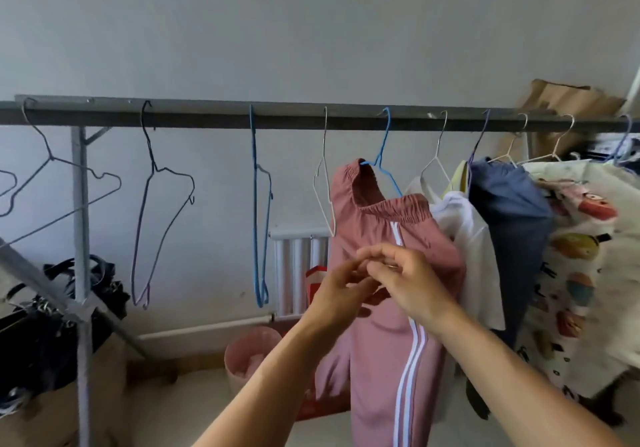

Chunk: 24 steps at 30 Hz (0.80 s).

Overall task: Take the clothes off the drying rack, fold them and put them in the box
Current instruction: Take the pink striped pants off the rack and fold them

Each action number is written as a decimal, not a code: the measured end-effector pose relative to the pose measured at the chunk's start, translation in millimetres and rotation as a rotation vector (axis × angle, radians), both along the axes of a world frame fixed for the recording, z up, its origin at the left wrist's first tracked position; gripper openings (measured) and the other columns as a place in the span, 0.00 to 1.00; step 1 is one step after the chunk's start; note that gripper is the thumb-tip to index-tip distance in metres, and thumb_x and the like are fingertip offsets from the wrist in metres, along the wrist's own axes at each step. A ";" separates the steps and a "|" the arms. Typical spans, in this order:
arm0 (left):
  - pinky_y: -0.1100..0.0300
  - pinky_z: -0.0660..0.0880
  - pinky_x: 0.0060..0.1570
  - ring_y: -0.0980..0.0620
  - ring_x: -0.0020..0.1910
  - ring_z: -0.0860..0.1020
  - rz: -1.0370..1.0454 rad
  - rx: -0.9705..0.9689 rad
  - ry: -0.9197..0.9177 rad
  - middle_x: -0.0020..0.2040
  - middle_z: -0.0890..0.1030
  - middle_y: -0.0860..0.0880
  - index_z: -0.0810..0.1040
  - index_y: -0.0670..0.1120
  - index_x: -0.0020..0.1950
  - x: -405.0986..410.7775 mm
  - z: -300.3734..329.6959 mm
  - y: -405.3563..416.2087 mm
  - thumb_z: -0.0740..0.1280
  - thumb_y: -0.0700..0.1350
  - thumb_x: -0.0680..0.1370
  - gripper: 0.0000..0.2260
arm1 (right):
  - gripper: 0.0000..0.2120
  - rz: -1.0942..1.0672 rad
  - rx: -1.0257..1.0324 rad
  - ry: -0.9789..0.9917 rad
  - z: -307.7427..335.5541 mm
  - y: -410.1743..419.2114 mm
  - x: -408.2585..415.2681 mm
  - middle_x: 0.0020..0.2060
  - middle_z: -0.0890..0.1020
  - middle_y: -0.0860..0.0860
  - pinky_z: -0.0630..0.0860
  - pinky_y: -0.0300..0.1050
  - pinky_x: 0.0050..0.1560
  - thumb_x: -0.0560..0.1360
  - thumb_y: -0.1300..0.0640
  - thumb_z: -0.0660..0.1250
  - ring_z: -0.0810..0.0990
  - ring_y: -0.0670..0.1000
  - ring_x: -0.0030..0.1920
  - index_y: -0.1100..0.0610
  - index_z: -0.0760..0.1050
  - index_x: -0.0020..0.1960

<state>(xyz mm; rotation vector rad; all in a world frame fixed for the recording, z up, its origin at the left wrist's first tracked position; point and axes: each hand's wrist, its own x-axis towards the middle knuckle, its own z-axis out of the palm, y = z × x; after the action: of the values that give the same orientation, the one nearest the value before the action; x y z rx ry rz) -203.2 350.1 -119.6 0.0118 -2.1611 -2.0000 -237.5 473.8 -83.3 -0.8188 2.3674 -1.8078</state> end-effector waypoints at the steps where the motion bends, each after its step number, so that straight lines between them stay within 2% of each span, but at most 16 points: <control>1: 0.59 0.78 0.42 0.53 0.42 0.83 0.007 0.018 0.034 0.46 0.84 0.50 0.79 0.51 0.56 -4.6 9.8 6.3 0.65 0.45 0.81 0.06 | 0.12 -0.004 0.000 0.053 11.7 1.2 -1.6 0.42 0.85 0.51 0.79 0.39 0.38 0.78 0.66 0.62 0.85 0.48 0.43 0.50 0.80 0.49; 3: 0.61 0.78 0.40 0.52 0.42 0.82 0.041 0.058 0.100 0.47 0.83 0.48 0.78 0.51 0.57 -13.6 28.3 17.5 0.64 0.44 0.81 0.06 | 0.11 -0.049 0.020 0.176 34.1 3.6 -9.5 0.43 0.84 0.48 0.78 0.33 0.38 0.79 0.64 0.63 0.84 0.43 0.43 0.49 0.79 0.49; 5: 0.63 0.78 0.37 0.53 0.43 0.82 0.099 0.106 0.150 0.47 0.82 0.49 0.77 0.50 0.60 -22.2 42.5 23.7 0.64 0.40 0.81 0.10 | 0.11 -0.108 0.004 0.301 52.4 3.4 -20.1 0.44 0.83 0.46 0.79 0.33 0.42 0.79 0.64 0.62 0.83 0.43 0.43 0.49 0.79 0.51; 7: 0.64 0.78 0.38 0.53 0.47 0.81 0.153 0.087 0.189 0.50 0.80 0.50 0.74 0.48 0.66 -29.8 56.1 27.5 0.64 0.37 0.80 0.16 | 0.12 -0.232 0.010 0.450 66.4 3.9 -38.3 0.47 0.82 0.47 0.79 0.38 0.49 0.79 0.65 0.61 0.82 0.46 0.48 0.54 0.80 0.54; 9: 0.66 0.78 0.42 0.58 0.48 0.78 0.188 0.005 0.210 0.51 0.77 0.53 0.72 0.48 0.67 -36.5 68.3 29.9 0.65 0.37 0.79 0.17 | 0.13 -0.417 0.204 0.548 78.1 5.2 -65.5 0.53 0.81 0.52 0.76 0.48 0.56 0.79 0.63 0.59 0.78 0.53 0.57 0.56 0.79 0.58; 10: 0.69 0.76 0.43 0.61 0.46 0.77 0.191 -0.025 0.217 0.50 0.77 0.56 0.72 0.50 0.65 -39.3 73.4 30.5 0.65 0.36 0.79 0.16 | 0.13 -0.477 0.366 0.511 82.2 5.8 -81.3 0.55 0.79 0.56 0.74 0.49 0.56 0.79 0.62 0.59 0.76 0.57 0.59 0.57 0.78 0.59; 12: 0.73 0.73 0.41 0.64 0.42 0.75 0.178 -0.089 0.211 0.45 0.75 0.58 0.72 0.54 0.53 -41.8 83.4 33.3 0.64 0.34 0.78 0.14 | 0.09 -0.453 0.556 0.311 89.8 4.1 -102.4 0.47 0.77 0.60 0.71 0.46 0.48 0.77 0.61 0.59 0.76 0.58 0.50 0.59 0.77 0.51; 13: 0.72 0.72 0.43 0.62 0.43 0.76 0.165 -0.130 0.206 0.44 0.76 0.57 0.73 0.55 0.50 -44.0 86.5 33.9 0.64 0.34 0.78 0.14 | 0.07 -0.380 0.550 0.206 92.7 1.7 -106.2 0.43 0.77 0.59 0.71 0.44 0.43 0.77 0.61 0.60 0.76 0.57 0.45 0.60 0.77 0.48; 14: 0.71 0.73 0.44 0.60 0.44 0.77 0.139 -0.170 0.209 0.44 0.77 0.55 0.76 0.54 0.51 -45.1 88.7 34.8 0.65 0.34 0.77 0.14 | 0.07 -0.301 0.488 0.109 94.0 -1.0 -108.5 0.40 0.77 0.59 0.71 0.43 0.40 0.77 0.62 0.61 0.76 0.56 0.41 0.61 0.79 0.47; 16: 0.72 0.75 0.43 0.65 0.42 0.80 0.098 -0.215 0.239 0.44 0.79 0.55 0.77 0.46 0.59 -45.8 94.2 34.3 0.67 0.36 0.77 0.12 | 0.09 -0.200 0.319 -0.052 96.8 -4.5 -108.8 0.37 0.78 0.58 0.70 0.42 0.35 0.77 0.64 0.60 0.75 0.54 0.34 0.62 0.80 0.46; 17: 0.72 0.76 0.43 0.67 0.42 0.80 0.096 -0.246 0.252 0.45 0.80 0.55 0.76 0.46 0.60 -46.6 96.6 32.3 0.69 0.39 0.77 0.13 | 0.10 -0.167 0.246 -0.101 98.1 -4.6 -106.4 0.36 0.77 0.57 0.70 0.42 0.34 0.77 0.65 0.59 0.74 0.53 0.33 0.62 0.79 0.44; 19: 0.64 0.79 0.50 0.61 0.48 0.81 0.135 -0.343 0.235 0.50 0.80 0.53 0.73 0.48 0.62 -46.9 101.1 26.5 0.75 0.55 0.70 0.24 | 0.10 -0.110 0.078 -0.155 103.1 -5.3 -102.0 0.36 0.78 0.58 0.73 0.45 0.35 0.77 0.66 0.61 0.76 0.53 0.35 0.60 0.78 0.41; 21: 0.52 0.80 0.53 0.53 0.51 0.81 0.195 -0.404 0.179 0.51 0.80 0.51 0.72 0.53 0.58 -41.8 107.8 22.8 0.74 0.68 0.59 0.35 | 0.08 -0.081 -0.072 -0.165 112.4 -6.0 -96.5 0.36 0.79 0.58 0.77 0.43 0.35 0.76 0.68 0.64 0.78 0.53 0.35 0.60 0.79 0.41; 23: 0.45 0.80 0.52 0.49 0.49 0.81 0.242 -0.471 0.155 0.47 0.80 0.51 0.73 0.53 0.52 -38.3 114.1 19.9 0.73 0.71 0.54 0.33 | 0.07 -0.086 -0.109 -0.133 120.0 -6.9 -89.6 0.34 0.78 0.55 0.75 0.36 0.27 0.75 0.69 0.64 0.76 0.50 0.32 0.60 0.78 0.43; 24: 0.44 0.80 0.51 0.48 0.47 0.81 0.249 -0.524 0.152 0.44 0.80 0.51 0.73 0.53 0.49 -36.4 117.6 18.6 0.73 0.70 0.55 0.31 | 0.07 -0.096 -0.097 -0.117 121.5 -7.4 -86.4 0.34 0.77 0.54 0.73 0.36 0.26 0.75 0.69 0.64 0.75 0.49 0.31 0.59 0.78 0.44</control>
<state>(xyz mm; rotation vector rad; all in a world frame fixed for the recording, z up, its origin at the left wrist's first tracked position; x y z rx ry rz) -239.6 368.6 -2.0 0.0477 -2.3747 -1.2239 -323.9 466.4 38.2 -0.5990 2.2992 -1.9617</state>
